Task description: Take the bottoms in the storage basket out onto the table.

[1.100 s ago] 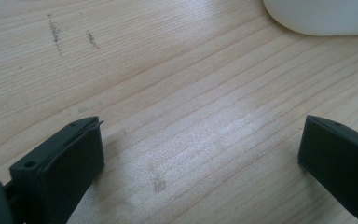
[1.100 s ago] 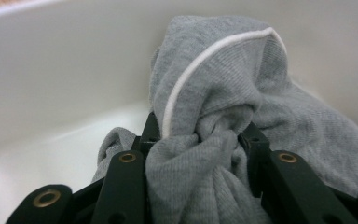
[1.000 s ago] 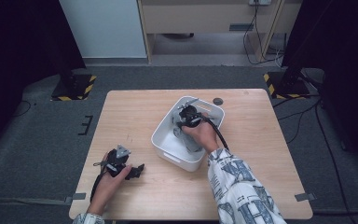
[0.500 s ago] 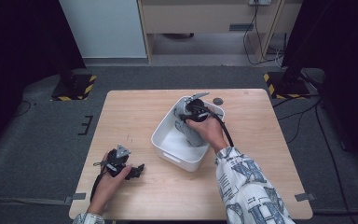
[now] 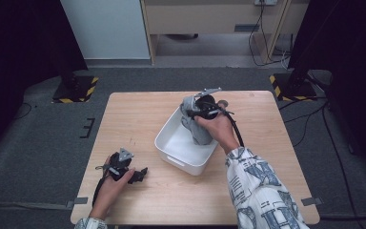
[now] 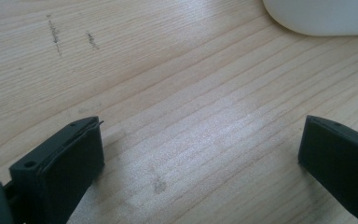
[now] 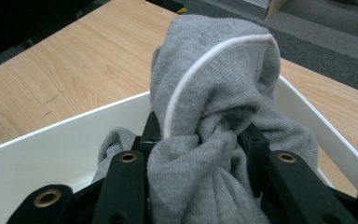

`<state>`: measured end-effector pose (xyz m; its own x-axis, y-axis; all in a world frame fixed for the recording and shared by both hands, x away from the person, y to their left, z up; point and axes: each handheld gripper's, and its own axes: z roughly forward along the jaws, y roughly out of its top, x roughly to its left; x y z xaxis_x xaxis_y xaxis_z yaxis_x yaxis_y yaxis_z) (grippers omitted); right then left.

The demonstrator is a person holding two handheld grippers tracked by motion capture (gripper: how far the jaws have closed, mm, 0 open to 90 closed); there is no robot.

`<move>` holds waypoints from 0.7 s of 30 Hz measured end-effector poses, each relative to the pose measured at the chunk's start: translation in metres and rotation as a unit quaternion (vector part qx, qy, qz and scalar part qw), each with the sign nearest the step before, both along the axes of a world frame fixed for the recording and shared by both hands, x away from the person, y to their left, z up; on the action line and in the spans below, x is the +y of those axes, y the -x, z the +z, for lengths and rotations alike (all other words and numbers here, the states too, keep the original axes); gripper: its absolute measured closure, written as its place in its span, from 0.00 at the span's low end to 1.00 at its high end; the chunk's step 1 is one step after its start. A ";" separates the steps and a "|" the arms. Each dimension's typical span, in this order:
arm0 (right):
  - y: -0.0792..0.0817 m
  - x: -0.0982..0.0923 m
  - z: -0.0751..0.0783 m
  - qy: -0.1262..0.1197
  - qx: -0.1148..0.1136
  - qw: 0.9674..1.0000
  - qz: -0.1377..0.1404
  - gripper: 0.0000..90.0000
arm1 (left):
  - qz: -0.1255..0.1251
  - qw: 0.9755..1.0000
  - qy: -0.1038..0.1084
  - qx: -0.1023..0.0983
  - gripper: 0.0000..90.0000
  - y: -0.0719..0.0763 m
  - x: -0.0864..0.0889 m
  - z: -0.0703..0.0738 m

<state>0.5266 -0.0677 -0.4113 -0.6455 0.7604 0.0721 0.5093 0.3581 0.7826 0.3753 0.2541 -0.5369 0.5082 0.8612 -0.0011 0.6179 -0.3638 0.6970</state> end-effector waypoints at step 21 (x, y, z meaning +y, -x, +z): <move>0.009 -0.021 0.031 -0.053 -0.025 0.998 -0.001 0.70 | 0.000 1.000 0.000 0.000 0.00 0.000 0.000 0.000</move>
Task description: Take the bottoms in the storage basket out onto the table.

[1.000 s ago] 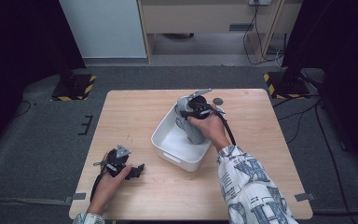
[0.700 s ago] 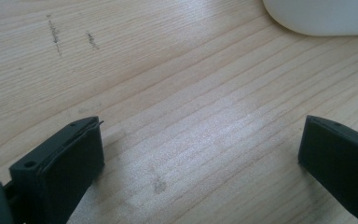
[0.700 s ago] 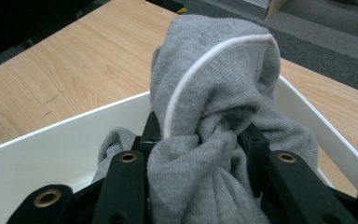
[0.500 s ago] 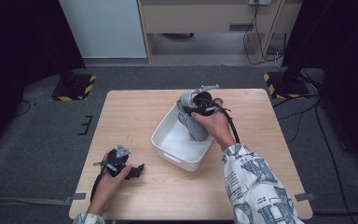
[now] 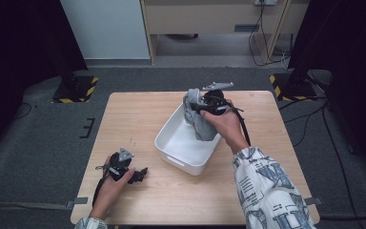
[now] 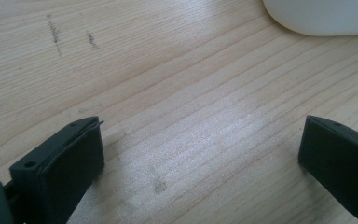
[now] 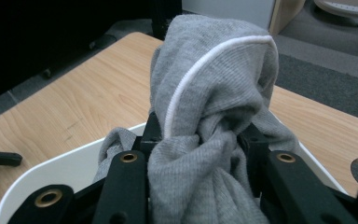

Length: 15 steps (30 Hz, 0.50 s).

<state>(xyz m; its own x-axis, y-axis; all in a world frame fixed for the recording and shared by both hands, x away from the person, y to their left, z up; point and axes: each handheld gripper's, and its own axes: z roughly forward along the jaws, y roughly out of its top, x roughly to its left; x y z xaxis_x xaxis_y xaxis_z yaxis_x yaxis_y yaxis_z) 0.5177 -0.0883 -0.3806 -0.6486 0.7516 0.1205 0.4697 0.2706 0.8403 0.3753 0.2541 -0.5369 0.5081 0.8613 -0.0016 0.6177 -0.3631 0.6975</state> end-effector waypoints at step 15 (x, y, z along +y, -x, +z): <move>0.002 -0.016 0.014 -0.031 -0.008 0.999 -0.008 0.71 | -0.001 1.000 0.000 0.000 0.00 0.000 0.000 0.000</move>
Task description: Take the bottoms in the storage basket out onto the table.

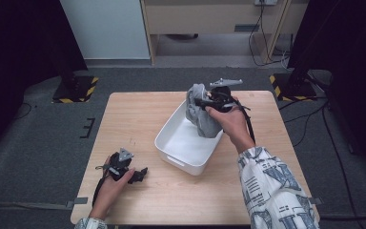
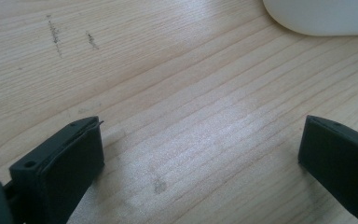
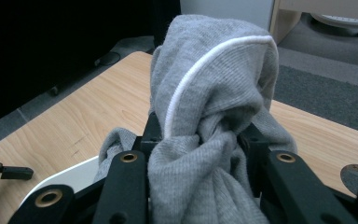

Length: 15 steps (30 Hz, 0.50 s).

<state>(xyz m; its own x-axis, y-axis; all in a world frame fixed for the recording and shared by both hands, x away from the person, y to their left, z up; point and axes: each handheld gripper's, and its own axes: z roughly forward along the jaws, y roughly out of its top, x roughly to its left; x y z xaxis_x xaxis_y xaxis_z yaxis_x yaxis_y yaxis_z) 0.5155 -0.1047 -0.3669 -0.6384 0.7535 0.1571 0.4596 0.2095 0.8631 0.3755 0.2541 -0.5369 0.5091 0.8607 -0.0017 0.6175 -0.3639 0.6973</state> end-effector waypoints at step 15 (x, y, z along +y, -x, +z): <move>0.002 -0.015 0.015 -0.027 -0.007 1.000 -0.009 0.71 | -0.001 1.000 -0.001 0.000 0.00 -0.002 0.000 0.000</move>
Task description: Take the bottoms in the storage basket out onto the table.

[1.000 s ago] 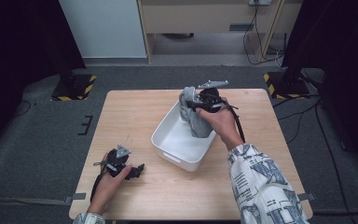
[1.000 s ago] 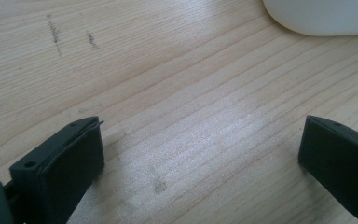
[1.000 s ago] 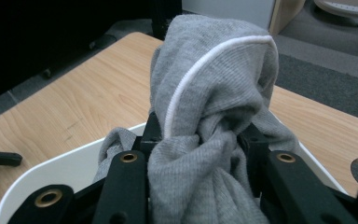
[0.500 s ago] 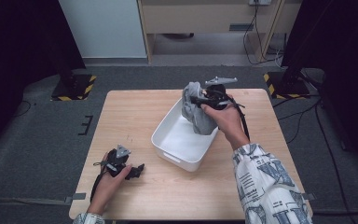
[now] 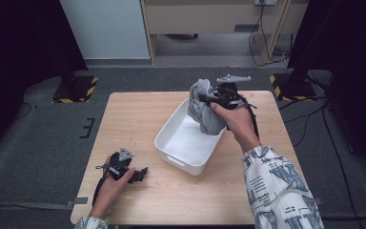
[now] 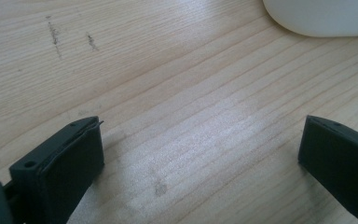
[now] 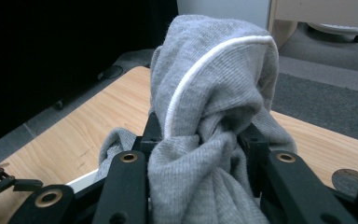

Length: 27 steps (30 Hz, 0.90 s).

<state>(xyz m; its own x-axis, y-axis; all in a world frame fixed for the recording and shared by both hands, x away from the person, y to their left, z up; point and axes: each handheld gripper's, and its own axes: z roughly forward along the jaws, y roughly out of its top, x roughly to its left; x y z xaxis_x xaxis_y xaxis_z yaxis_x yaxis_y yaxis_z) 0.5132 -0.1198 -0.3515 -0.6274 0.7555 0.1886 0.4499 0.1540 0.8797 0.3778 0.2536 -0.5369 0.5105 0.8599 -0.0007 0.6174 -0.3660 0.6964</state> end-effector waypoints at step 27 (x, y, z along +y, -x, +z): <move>0.015 -0.024 0.039 -0.025 -0.029 0.999 -0.009 0.71 | -0.001 1.000 0.000 -0.001 0.00 -0.002 -0.001 0.000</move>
